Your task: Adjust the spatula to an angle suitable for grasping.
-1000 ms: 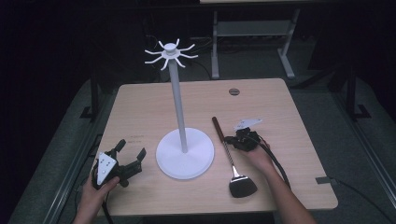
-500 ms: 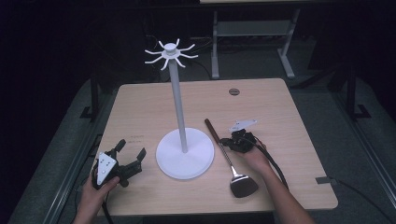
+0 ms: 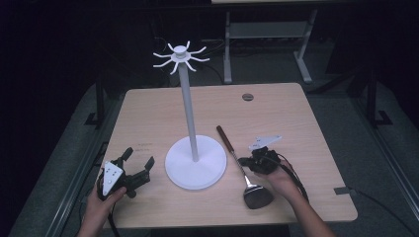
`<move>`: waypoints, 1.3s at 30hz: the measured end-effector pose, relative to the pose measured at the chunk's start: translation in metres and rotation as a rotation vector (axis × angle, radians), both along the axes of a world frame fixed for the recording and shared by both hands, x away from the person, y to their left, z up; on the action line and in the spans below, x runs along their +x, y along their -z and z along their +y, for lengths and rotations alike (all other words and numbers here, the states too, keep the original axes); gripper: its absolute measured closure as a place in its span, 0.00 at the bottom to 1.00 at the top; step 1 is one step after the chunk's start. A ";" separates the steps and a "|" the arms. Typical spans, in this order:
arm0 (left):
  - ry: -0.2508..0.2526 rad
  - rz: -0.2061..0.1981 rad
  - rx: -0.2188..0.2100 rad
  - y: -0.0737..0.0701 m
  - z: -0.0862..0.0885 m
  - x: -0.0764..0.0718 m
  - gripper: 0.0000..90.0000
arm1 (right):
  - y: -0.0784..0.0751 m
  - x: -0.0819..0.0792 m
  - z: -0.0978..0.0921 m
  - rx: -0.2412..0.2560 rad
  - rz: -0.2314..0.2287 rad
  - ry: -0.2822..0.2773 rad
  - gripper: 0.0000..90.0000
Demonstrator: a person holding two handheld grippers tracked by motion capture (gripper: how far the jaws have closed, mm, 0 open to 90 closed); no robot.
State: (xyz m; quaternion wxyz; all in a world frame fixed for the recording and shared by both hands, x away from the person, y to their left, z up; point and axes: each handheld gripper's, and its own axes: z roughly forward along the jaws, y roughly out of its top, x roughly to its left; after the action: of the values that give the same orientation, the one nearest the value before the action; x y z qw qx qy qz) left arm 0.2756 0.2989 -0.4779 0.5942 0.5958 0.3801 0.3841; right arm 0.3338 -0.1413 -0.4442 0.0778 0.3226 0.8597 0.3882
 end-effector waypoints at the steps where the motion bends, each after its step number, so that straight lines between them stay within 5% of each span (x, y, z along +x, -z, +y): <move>1: 0.000 -0.001 -0.001 0.000 0.000 0.000 0.14 | 0.000 -0.007 0.001 -0.008 0.004 -0.009 0.99; 14: 0.001 0.000 0.000 0.000 0.000 0.000 0.14 | 0.011 -0.014 0.016 -0.080 0.053 -0.050 0.99; 39: 0.001 -0.002 0.000 0.000 0.000 0.000 0.14 | 0.010 0.002 -0.024 -0.111 0.096 0.070 0.99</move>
State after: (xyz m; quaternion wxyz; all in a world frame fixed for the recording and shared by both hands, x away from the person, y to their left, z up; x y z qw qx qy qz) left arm 0.2753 0.2988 -0.4779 0.5947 0.5958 0.3792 0.3842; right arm 0.3359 -0.1657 -0.4545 0.0681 0.3658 0.8709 0.3211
